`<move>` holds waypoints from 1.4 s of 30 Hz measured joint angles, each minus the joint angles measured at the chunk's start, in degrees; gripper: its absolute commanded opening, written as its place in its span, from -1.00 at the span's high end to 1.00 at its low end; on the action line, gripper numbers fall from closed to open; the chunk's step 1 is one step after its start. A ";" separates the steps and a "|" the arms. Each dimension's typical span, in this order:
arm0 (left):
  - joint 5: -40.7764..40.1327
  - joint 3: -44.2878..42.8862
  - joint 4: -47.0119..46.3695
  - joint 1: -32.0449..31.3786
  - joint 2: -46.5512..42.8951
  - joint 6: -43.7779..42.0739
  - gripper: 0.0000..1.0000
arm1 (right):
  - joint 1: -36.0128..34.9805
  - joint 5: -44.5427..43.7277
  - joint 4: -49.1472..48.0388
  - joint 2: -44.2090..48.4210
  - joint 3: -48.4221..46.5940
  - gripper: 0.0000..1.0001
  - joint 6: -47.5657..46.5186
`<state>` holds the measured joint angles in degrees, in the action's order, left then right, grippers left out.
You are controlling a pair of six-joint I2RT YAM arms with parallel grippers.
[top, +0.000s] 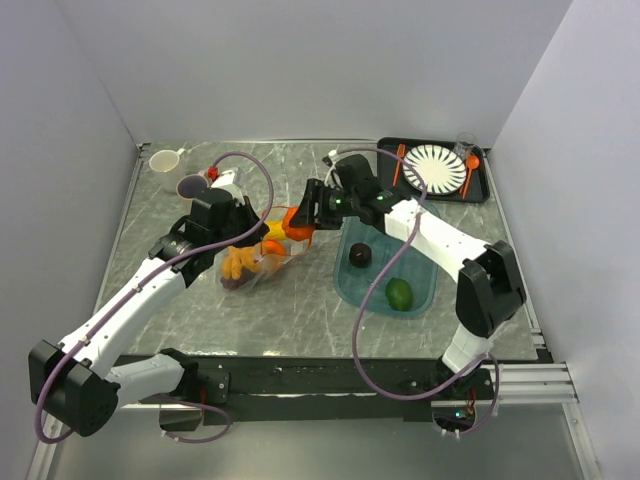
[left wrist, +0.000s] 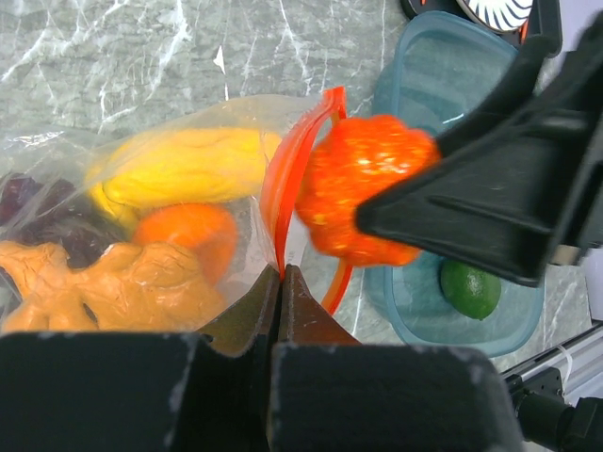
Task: Place the food in the zip-top bag and seal the zipper
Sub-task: Place the fake fruit in the zipper food storage bag.
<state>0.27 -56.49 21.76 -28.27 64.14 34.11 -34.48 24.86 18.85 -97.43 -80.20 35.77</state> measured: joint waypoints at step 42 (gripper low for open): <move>-1.60 0.00 0.13 0.04 -3.04 1.70 0.96 | -3.78 -0.26 3.13 -9.66 -10.10 0.33 -0.04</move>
<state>-1.32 -56.49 21.89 -28.23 61.10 35.81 -38.26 24.60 21.98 -107.09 -90.30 35.73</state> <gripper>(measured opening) 0.024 0.492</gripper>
